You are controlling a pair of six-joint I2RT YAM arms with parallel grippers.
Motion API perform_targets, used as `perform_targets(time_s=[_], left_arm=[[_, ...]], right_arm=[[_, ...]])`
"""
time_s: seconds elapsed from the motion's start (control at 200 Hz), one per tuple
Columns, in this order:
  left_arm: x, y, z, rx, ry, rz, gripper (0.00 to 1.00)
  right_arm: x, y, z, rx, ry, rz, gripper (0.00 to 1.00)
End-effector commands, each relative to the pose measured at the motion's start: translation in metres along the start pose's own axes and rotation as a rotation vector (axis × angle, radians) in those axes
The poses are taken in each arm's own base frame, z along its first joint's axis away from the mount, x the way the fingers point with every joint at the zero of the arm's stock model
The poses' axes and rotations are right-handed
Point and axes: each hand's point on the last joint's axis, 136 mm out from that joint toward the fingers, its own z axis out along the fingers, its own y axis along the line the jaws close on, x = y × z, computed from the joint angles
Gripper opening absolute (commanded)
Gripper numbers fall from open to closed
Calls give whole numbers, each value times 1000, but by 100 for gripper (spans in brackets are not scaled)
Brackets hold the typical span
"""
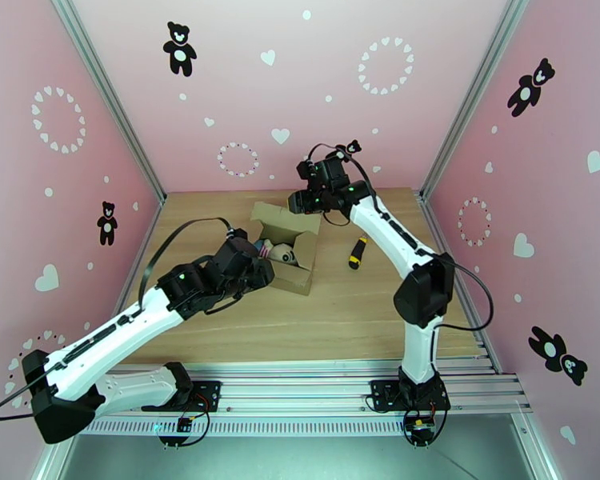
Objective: Unpack the express box
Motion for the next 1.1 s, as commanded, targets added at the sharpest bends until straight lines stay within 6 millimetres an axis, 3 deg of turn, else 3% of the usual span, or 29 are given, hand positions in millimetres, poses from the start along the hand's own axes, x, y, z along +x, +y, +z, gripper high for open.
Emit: perform_targets(time_s=[0.0,0.18,0.31,0.436,0.816,1.091], left_arm=[[-21,9,-19,-55,-42,49,50],[-56,15,-17,-140,-69,140,62],[-76,18,0,-174,-74,196,70],[-89,19,19,-189,-61,249,71],[-90,37,82,-348,32,394,67],[-96,66,94,-475,33,386,62]], right_arm=[[-2,3,-22,27,-41,14,47],[11,4,-41,58,-61,18,52],[24,5,-53,69,-67,37,55],[39,3,-64,90,-66,66,60],[70,5,-79,103,-37,102,63],[96,19,-72,165,-12,57,64]])
